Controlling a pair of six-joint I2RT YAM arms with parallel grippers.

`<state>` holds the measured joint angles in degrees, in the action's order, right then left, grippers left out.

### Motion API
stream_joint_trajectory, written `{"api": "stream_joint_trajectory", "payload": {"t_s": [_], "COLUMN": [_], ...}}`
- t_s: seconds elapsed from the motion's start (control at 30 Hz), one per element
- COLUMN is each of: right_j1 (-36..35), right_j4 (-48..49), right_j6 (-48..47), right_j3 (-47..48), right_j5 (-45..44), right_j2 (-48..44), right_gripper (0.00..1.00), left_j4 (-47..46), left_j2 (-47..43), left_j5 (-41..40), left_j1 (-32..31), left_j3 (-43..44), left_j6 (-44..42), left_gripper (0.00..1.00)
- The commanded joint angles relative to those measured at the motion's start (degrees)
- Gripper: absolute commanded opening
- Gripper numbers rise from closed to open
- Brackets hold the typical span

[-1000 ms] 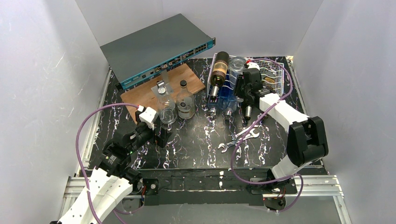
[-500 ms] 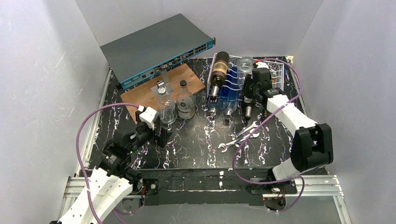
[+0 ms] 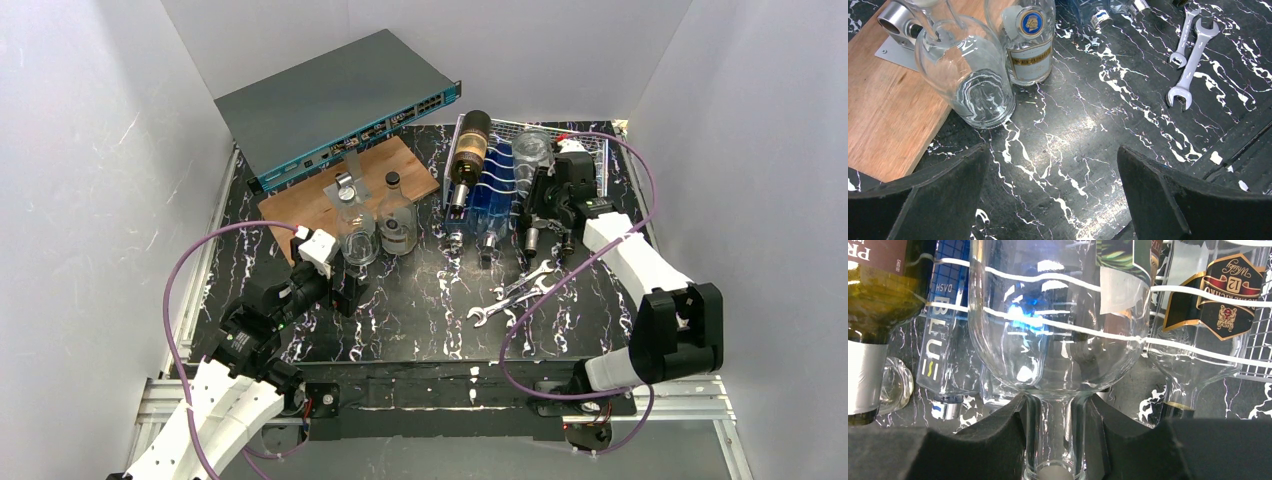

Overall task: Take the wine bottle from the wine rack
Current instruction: Pick up the wine bottle from the wine rack.

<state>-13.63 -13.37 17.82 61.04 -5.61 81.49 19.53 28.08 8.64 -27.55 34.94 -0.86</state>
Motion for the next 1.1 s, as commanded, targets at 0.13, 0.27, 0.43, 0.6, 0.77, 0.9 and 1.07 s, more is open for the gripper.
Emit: {"api": "stream_joint_trajectory", "payload": {"t_s": [0.13, 0.27, 0.43, 0.6, 0.77, 0.9, 1.07], "right_j1": [2.3, 3.0, 3.7, 4.2, 4.8, 5.1, 5.2], "right_j4": [12.8, 12.8, 12.8, 12.5, 11.2, 10.0, 9.0], "right_j6": [-3.1, -3.6, -4.3, -5.0, -6.1, -7.1, -8.2], "right_j3": [0.6, 0.1, -0.1, -0.1, 0.0, 0.0, 0.4], "right_j5": [5.1, 8.2, 10.2, 12.9, 14.7, 17.2, 20.7], "right_j2": [-8.0, -9.1, -10.4, -11.6, -13.2, -14.5, -15.4], "right_gripper": [0.01, 0.01, 0.01, 0.01, 0.01, 0.01, 0.01], "left_j4": [-0.1, -0.1, 0.0, 0.0, -0.1, -0.1, -0.1], "left_j2": [0.0, -0.1, -0.2, -0.1, 0.0, 0.2, 0.3], "left_j5": [1.0, 1.2, 1.2, 1.3, 1.4, 1.5, 1.6], "left_j1": [0.2, 0.2, 0.2, 0.2, 0.2, 0.2, 0.2], "left_j3": [-0.6, -0.6, -0.6, -0.6, -0.6, -0.6, -0.6], "left_j6": [-0.5, -0.5, -0.5, -0.4, -0.5, -0.5, -0.5], "left_gripper": [0.98, 0.98, 0.98, 0.98, 0.98, 0.98, 0.98]}}
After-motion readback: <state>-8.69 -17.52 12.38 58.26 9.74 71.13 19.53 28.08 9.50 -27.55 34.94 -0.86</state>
